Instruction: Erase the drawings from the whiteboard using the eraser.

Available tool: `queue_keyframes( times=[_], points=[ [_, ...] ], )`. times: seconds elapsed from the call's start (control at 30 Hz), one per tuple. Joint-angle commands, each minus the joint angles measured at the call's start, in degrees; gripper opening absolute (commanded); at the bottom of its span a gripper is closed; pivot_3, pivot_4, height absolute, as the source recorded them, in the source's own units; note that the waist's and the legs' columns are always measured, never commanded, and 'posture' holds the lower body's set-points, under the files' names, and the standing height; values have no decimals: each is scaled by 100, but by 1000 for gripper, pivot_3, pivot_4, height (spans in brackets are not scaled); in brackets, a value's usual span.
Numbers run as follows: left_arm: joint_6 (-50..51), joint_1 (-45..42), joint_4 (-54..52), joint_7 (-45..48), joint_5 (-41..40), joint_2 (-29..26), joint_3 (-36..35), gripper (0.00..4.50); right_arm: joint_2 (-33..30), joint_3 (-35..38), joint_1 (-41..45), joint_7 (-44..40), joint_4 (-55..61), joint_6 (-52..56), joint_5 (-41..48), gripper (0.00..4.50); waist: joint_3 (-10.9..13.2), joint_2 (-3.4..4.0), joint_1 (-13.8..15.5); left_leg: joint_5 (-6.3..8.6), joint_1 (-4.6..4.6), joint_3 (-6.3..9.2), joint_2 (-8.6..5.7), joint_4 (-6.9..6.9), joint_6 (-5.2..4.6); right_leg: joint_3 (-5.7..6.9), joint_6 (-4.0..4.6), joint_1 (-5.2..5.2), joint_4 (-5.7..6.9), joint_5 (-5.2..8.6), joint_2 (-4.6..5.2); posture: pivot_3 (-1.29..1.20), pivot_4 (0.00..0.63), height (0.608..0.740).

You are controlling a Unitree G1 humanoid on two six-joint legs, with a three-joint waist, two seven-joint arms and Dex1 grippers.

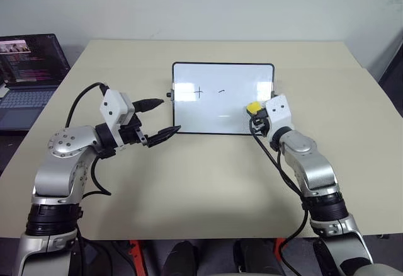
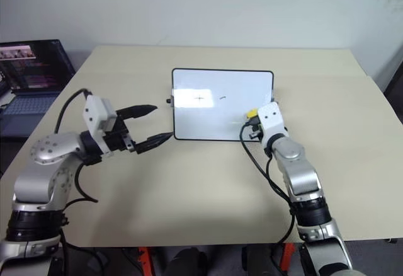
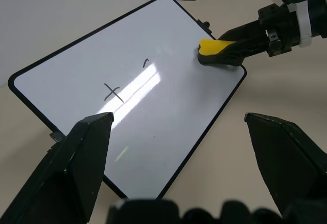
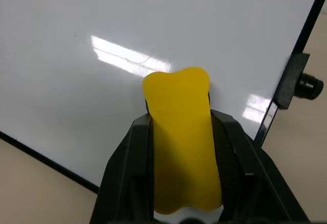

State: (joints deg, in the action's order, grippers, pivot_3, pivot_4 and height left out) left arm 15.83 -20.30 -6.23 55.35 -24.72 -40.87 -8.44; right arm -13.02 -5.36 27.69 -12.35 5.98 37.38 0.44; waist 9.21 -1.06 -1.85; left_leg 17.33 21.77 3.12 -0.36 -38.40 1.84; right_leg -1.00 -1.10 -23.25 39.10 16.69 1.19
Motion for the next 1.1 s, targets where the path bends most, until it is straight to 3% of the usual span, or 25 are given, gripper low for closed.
queue_keyframes(
  times=[0.03,0.83,1.1],
  points=[
    [-32,-24,-202,-55,-94,-46,-178,4500,38,281,-4,-2,265,176,182,1210,0,0,0,0,0,0,0,0,0,0,0,0,0,0,0,0,150,740],
    [-75,-163,-77,22,-64,-40,-122,4500,149,366,73,104,607,373,360,1210,1,1,-1,0,3,0,0,2,0,0,0,-1,-3,0,0,0,150,740],
    [-105,-174,-14,31,-40,-66,-146,4500,307,251,640,177,67,-177,265,1210,1,2,-8,0,2,0,0,1,0,0,0,-2,-1,0,-2,0,150,740]
  ],
)
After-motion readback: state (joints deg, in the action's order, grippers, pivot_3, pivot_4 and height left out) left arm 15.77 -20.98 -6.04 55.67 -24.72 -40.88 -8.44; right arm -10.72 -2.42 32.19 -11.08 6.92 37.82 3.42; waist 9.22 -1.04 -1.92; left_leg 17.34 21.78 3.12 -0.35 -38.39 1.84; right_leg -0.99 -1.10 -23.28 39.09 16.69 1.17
